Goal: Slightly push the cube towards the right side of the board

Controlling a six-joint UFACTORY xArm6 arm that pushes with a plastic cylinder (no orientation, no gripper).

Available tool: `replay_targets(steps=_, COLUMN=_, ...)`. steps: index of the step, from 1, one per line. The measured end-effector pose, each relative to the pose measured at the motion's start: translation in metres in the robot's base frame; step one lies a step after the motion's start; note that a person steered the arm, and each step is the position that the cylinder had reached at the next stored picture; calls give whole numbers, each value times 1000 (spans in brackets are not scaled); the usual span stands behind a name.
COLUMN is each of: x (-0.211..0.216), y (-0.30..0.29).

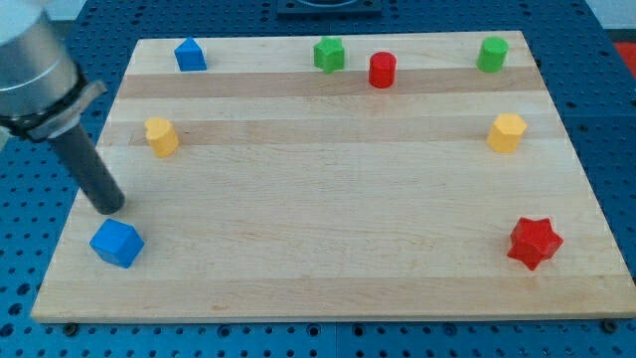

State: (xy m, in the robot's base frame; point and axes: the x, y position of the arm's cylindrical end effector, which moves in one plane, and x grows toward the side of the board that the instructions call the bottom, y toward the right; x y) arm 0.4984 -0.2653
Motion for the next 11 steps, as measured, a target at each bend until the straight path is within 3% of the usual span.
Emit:
replay_targets(steps=4, x=72, y=-28)
replay_targets(steps=11, x=71, y=17)
